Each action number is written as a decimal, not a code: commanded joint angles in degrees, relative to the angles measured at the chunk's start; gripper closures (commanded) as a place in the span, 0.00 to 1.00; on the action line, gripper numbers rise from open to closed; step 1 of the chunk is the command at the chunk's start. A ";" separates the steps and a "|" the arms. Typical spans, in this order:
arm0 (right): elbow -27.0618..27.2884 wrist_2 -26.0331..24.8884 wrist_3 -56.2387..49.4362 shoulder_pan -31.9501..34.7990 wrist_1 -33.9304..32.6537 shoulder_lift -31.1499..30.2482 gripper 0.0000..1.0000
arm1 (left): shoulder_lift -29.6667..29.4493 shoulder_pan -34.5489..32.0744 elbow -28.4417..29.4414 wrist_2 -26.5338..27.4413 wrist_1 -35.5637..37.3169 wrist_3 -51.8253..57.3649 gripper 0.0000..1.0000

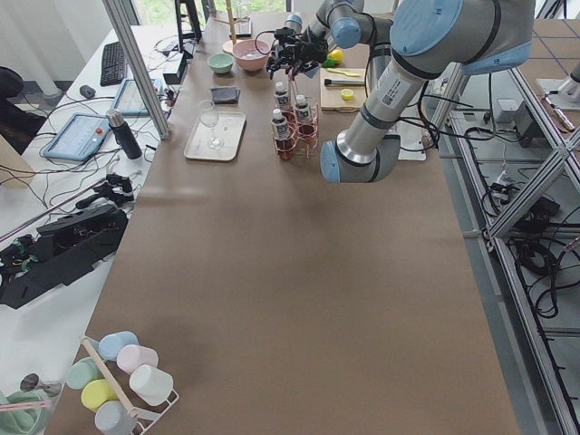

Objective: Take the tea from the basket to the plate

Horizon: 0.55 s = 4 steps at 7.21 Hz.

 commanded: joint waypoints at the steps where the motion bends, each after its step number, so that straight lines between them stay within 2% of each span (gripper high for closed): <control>1: -1.71 -1.96 -0.36 -1.78 -0.11 1.19 0.01 | 0.01 0.00 0.11 0.00 0.00 0.00 1.00; 4: -2.06 -3.02 -0.45 -3.20 -0.11 1.45 0.08 | 0.01 0.00 0.11 0.00 0.00 0.00 1.00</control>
